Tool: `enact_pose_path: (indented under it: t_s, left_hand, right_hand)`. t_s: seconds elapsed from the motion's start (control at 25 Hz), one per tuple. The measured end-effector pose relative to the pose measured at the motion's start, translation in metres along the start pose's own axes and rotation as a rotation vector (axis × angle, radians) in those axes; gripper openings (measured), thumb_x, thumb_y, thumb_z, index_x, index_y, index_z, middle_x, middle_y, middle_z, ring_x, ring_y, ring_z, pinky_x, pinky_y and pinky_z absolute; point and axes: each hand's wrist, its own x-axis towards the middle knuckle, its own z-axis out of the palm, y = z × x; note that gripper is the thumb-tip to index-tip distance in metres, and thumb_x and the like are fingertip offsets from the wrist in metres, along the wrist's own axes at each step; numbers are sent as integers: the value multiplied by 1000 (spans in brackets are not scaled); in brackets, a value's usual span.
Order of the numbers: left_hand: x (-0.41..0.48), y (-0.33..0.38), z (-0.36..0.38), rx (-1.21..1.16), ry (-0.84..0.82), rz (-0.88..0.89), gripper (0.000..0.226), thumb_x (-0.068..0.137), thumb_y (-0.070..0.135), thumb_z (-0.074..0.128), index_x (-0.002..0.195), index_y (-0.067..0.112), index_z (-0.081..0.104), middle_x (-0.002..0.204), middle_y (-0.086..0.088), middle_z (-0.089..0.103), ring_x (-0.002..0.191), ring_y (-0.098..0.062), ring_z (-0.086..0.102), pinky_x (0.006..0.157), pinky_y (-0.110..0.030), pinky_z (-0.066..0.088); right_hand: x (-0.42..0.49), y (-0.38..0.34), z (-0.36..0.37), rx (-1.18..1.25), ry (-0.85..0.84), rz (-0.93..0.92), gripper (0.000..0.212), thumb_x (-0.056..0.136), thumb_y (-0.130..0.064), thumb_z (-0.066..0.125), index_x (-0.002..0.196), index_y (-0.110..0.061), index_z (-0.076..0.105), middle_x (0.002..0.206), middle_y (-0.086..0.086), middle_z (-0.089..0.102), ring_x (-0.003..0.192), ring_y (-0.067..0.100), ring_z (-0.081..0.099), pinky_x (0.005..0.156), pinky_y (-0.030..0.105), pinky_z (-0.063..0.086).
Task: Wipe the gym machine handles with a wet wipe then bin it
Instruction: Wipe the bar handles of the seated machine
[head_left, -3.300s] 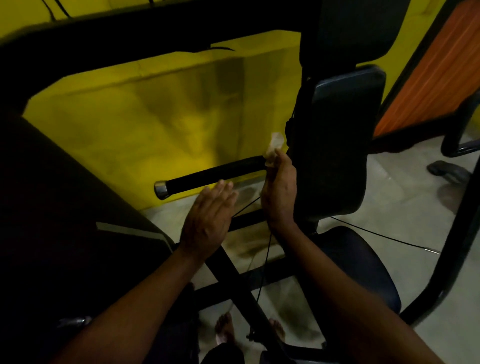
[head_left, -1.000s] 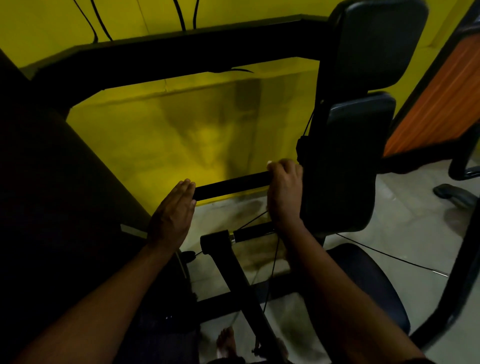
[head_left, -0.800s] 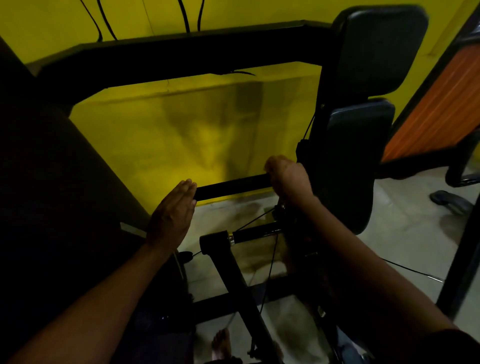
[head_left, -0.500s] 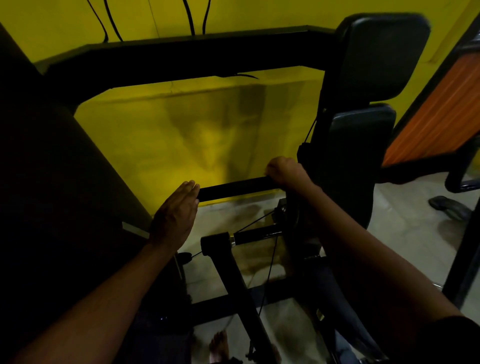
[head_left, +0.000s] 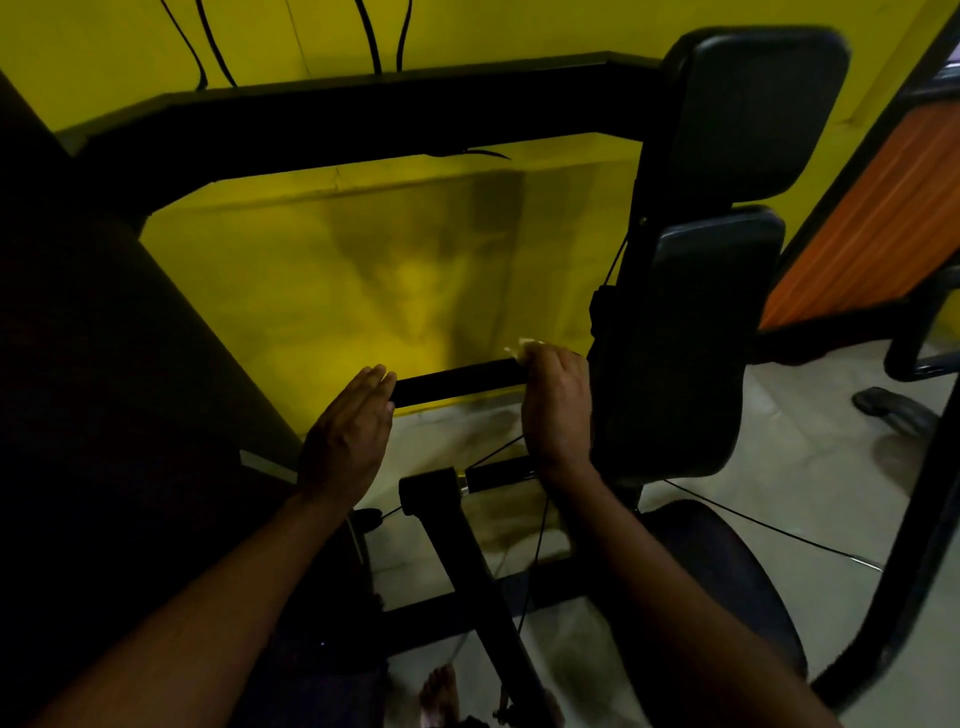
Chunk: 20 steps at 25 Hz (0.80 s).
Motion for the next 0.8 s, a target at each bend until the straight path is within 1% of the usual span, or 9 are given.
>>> enact_pose_path:
  t_s: [0.08,0.16,0.24,0.32,0.4,0.56,0.64,0.76,0.8]
  left_hand:
    - [0,0,0,11,-20,-8,41,101,21,41,129,-2,59,133,-19,59,127,-31,54,105,-39,44]
    - [1,0,0,16,-25,-8,41,102,22,40,130,-2,59,134,-19,59,127,-30,53,105,-38,44]
    - [0,-1,0,26,-24,0,40,101,21,42,129,-2,60,133,-19,59,127,-30,54,104,-38,45]
    - [0,-2,2,26,-44,-11,41,101,21,41,130,-2,59,134,-19,59,127,-30,53,104,-38,44]
    - [-1,-3,2,21,-64,-25,43,101,23,39,132,-1,57,136,-18,57,129,-29,51,106,-37,42]
    - [-2,-2,0,31,-40,4,41,101,21,42,131,-2,57,135,-18,58,129,-29,51,106,-36,43]
    - [0,-1,1,20,-52,-10,42,101,22,40,132,-2,57,136,-18,57,130,-29,51,105,-38,44]
    - [-2,0,1,-5,-65,-54,43,102,24,39,133,1,57,138,-16,56,131,-28,49,106,-37,43]
    - [-2,0,1,-10,-73,-60,43,102,25,39,134,2,57,139,-15,55,132,-27,48,106,-36,42]
  right_hand:
    - [-10,-10,6,238,203,345,20,94,-9,60,114,-8,63,110,6,62,101,17,56,83,30,50]
    - [-15,-33,24,589,349,795,18,95,-14,60,112,-9,61,107,2,61,96,11,58,81,24,50]
    - [-13,-47,39,1006,385,1189,13,96,-9,58,108,-5,59,96,6,64,79,11,61,71,22,51]
    - [-3,-44,40,1477,360,1419,10,96,2,50,97,-4,58,86,10,61,71,14,58,71,24,52]
    - [0,-37,35,1751,345,1485,21,98,5,41,89,-8,55,81,8,56,71,15,54,76,25,51]
    - [-1,-35,30,1807,209,1386,24,99,6,37,99,-11,55,87,8,59,78,17,57,78,28,51]
    - [-1,-32,33,1798,260,1397,23,100,5,37,96,-11,54,89,9,58,78,16,56,81,28,50]
    - [-7,-35,37,1841,336,1377,28,98,7,44,120,-6,55,98,10,60,86,17,59,99,32,48]
    - [-9,-39,38,1829,356,1369,33,96,8,48,127,-4,53,97,11,60,86,17,60,99,32,49]
